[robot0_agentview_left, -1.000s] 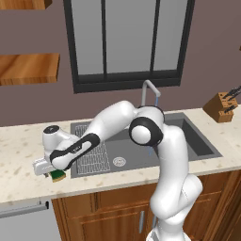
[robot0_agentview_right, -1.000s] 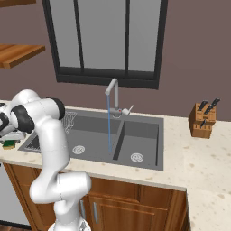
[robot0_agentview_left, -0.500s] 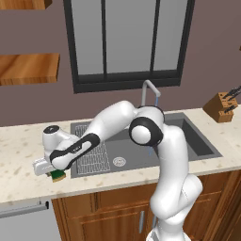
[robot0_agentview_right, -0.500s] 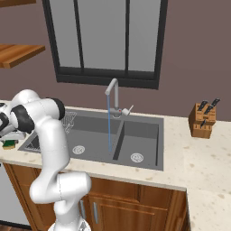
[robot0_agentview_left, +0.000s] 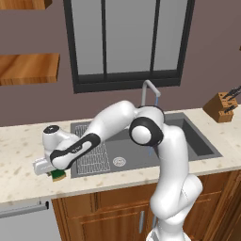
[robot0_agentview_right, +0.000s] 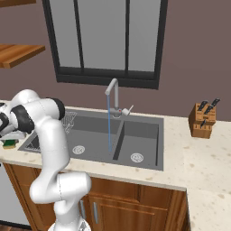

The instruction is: Soak the sponge with water for a few seconds and then drop it inside the sink.

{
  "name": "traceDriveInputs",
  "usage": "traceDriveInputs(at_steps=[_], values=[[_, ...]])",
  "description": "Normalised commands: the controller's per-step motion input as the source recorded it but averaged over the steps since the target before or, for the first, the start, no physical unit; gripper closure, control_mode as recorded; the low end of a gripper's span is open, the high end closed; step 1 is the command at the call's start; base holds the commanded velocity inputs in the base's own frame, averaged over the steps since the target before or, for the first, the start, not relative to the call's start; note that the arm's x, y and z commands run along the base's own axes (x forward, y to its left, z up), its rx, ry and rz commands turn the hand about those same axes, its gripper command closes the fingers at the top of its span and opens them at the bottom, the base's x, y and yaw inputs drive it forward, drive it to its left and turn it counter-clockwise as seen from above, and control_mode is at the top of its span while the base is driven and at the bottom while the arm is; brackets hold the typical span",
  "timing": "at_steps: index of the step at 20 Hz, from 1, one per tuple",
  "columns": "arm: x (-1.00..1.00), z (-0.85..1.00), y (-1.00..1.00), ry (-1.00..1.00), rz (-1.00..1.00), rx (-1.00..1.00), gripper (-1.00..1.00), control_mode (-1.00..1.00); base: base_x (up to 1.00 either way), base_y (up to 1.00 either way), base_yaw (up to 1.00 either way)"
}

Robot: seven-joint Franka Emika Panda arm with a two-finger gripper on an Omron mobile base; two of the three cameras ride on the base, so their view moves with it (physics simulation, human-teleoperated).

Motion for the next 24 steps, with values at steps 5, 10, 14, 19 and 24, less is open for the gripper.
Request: traceDriveInputs(at_steps=[5, 10, 14, 19, 24], values=[[0.0, 0.51, -0.27, -0.01, 0.05, 0.0, 1.0, -1.0, 0.0, 0.0, 0.0], [-0.04, 0.71, -0.29, 0.0, 0.09, 0.0, 1.0, -1.0, 0.0, 0.0, 0.0], [-0.16, 0.57, -0.32, 0.0, 0.08, 0.01, 1.0, -1.0, 0.0, 0.0, 0.0], [-0.11, 0.37, -0.39, 0.0, 0.06, 0.0, 1.0, -1.0, 0.0, 0.0, 0.0], [-0.01, 0.23, -0.45, -0.02, 0.07, 0.0, 1.0, -1.0, 0.0, 0.0, 0.0]])
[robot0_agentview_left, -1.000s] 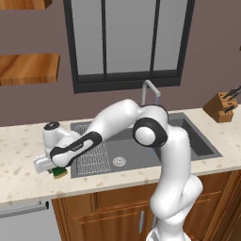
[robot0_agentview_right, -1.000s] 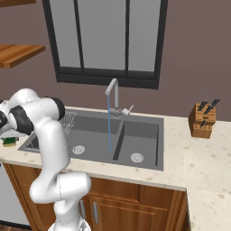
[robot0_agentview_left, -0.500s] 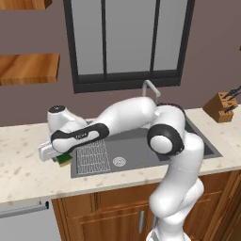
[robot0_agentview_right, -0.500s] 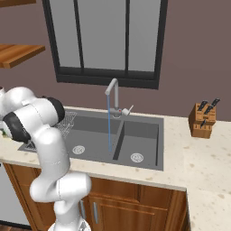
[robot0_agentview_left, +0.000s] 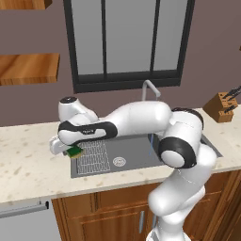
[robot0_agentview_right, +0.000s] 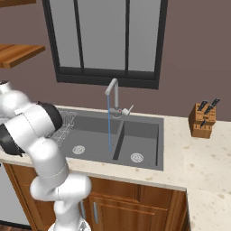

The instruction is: Soak the sponge with water for a few seconds and then drop it inside the sink.

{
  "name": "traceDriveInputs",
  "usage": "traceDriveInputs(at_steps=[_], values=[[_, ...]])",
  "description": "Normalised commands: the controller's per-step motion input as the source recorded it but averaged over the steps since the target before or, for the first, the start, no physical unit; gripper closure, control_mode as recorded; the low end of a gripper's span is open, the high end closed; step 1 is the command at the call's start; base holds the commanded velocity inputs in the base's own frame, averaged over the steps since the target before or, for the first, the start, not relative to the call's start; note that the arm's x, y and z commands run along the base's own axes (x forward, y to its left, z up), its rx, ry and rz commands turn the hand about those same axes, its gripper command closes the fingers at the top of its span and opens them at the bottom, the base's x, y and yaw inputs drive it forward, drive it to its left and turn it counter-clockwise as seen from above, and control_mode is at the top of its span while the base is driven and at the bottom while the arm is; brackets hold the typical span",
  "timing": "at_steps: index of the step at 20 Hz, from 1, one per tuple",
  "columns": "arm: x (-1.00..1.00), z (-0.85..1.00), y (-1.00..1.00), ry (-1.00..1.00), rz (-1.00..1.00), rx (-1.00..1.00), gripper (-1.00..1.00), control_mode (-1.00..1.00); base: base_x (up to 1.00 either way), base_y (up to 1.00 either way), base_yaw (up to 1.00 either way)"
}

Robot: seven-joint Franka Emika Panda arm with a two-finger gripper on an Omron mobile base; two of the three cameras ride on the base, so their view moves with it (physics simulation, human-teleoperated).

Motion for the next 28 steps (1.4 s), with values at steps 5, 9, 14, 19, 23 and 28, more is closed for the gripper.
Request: traceDriveInputs(at_steps=[5, 9, 14, 19, 23, 28], values=[[0.0, 0.16, -0.47, -0.04, 0.06, 0.0, 1.0, -1.0, 0.0, 0.0, 0.0], [-0.02, 0.15, -0.46, -0.05, 0.06, 0.0, 1.0, -1.0, 0.0, 0.0, 0.0], [-0.01, 0.18, -0.44, -0.07, 0.07, 0.0, 1.0, -1.0, 0.0, 0.0, 0.0], [0.0, 0.0, -0.38, 0.0, 0.0, 0.0, 1.0, -1.0, 0.0, 0.0, 0.0], [0.0, 0.0, -0.4, 0.0, 0.0, 0.0, 1.0, -1.0, 0.0, 0.0, 0.0], [0.0, 0.0, -0.43, 0.0, -0.08, 0.0, 1.0, -1.0, 0.0, 0.0, 0.0]])
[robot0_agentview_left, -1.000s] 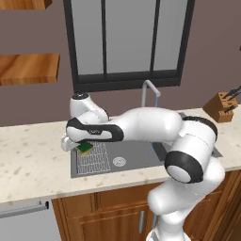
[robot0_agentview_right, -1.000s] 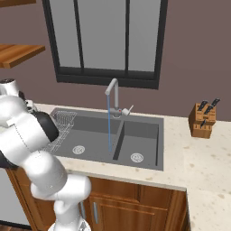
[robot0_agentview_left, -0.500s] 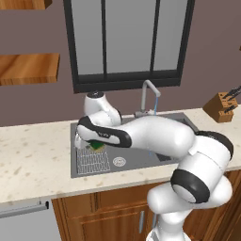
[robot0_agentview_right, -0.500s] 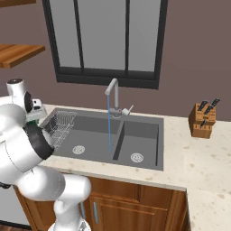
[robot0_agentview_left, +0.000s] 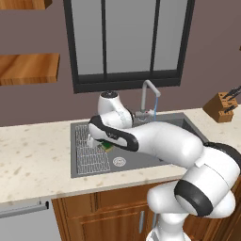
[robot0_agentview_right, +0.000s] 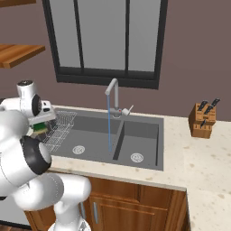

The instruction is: Soak the sponge with water for a few seconds and then drop it inside the sink.

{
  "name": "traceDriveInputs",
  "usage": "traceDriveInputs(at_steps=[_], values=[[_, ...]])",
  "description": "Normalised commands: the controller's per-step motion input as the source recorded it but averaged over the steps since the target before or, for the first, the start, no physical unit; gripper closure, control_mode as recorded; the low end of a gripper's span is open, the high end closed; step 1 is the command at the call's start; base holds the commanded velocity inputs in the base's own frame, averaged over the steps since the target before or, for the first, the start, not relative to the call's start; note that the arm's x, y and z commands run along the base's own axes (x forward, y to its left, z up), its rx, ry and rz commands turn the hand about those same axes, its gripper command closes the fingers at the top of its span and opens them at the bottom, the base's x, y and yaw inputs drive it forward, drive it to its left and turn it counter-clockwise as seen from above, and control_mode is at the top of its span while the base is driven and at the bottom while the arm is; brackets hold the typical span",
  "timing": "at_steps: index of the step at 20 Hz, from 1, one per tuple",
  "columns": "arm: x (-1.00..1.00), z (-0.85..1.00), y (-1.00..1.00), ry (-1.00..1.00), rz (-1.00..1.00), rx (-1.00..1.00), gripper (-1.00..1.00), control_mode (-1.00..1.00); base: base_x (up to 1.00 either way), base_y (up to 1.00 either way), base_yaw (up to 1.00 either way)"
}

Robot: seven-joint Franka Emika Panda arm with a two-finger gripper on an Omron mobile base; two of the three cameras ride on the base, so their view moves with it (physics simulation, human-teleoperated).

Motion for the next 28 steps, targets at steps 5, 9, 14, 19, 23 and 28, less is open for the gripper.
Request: traceDriveInputs(at_steps=[5, 9, 14, 19, 23, 28], values=[[0.0, 0.0, -0.38, 0.0, -0.2, 0.0, 1.0, -1.0, 0.0, 0.0, 0.0], [0.08, 0.0, -0.27, 0.0, -0.24, 0.02, 1.0, -1.0, 0.0, 0.0, 0.0], [0.07, 0.0, -0.29, 0.0, -0.26, 0.07, 1.0, -1.0, 0.0, 0.0, 0.0], [0.0, 0.0, -0.34, -0.01, -0.3, 0.09, 1.0, -1.0, 0.0, 0.0, 0.0], [0.0, 0.0, -0.29, 0.0, -0.28, 0.01, 1.0, -1.0, 0.0, 0.0, 0.0], [0.0, -0.05, -0.23, -0.03, -0.24, 0.0, 1.0, -1.0, 0.0, 0.0, 0.0]])
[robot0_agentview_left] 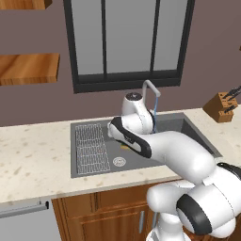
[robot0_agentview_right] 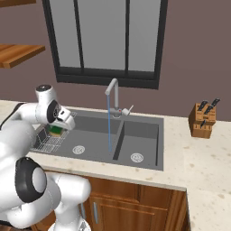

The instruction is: Soak the sponge with water for a few seconds and then drop it inside the sink.

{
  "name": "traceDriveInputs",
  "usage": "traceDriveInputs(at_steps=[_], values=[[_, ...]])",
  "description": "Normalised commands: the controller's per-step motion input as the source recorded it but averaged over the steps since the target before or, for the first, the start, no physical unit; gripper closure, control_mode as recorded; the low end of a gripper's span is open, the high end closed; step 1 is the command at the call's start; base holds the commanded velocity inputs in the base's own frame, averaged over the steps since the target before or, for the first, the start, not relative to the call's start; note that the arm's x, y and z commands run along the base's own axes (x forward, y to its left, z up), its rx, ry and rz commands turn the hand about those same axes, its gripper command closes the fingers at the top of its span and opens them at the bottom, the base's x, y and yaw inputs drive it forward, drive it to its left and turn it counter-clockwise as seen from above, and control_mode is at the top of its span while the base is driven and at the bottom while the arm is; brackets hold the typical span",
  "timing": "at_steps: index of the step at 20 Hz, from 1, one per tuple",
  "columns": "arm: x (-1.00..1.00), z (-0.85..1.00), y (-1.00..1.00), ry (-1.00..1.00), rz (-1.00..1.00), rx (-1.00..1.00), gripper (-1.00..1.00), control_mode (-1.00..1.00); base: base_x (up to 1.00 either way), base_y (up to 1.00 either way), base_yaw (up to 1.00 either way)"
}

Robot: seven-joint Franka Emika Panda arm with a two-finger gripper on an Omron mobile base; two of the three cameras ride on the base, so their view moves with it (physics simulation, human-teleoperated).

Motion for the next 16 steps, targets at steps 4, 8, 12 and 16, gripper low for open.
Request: traceDriveInputs(at_steps=[4, 8, 12, 16], values=[[0.02, -0.04, -0.21, -0.03, -0.21, 0.0, 1.0, -1.0, 0.0, 0.0, 0.0], [0.1, 0.0, -0.15, 0.0, -0.14, -0.03, 1.0, -1.0, 0.0, 0.0, 0.0], [0.09, 0.0, -0.2, 0.0, -0.11, -0.05, 1.0, -1.0, 0.0, 0.0, 0.0], [0.01, 0.0, -0.22, 0.0, -0.09, -0.05, 1.0, -1.0, 0.0, 0.0, 0.0]])
